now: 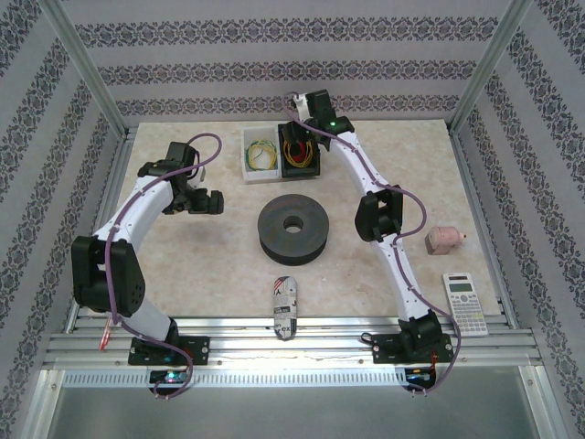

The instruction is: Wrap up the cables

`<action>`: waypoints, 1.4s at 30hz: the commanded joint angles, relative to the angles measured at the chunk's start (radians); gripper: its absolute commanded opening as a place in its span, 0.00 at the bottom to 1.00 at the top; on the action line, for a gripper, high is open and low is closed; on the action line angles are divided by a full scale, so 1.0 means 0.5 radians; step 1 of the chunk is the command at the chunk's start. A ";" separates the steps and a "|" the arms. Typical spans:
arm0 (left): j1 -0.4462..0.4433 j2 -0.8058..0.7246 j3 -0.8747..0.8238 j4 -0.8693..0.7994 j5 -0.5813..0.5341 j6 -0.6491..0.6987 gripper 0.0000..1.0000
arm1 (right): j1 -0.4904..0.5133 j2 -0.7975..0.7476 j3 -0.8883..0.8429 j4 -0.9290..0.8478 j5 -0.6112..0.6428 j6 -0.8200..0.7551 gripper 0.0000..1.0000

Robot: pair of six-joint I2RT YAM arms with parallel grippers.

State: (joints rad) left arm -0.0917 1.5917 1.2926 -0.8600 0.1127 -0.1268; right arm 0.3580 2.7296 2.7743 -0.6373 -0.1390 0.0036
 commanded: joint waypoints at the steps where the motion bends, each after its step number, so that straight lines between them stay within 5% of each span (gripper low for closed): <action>1: -0.017 0.008 0.023 -0.050 0.030 0.054 1.00 | 0.014 0.060 0.069 0.000 -0.025 0.011 0.68; 13: -0.017 -0.002 0.028 -0.059 0.041 0.057 1.00 | -0.001 0.029 0.047 -0.274 -0.079 0.008 0.69; 42: -0.019 0.006 -0.005 -0.059 0.032 0.070 0.99 | 0.034 0.112 0.036 -0.301 -0.178 -0.052 0.75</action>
State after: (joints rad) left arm -0.0917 1.5925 1.2926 -0.8600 0.1249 -0.1112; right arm 0.3584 2.7560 2.7796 -0.7559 -0.1974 -0.0078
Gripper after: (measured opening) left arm 0.995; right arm 0.745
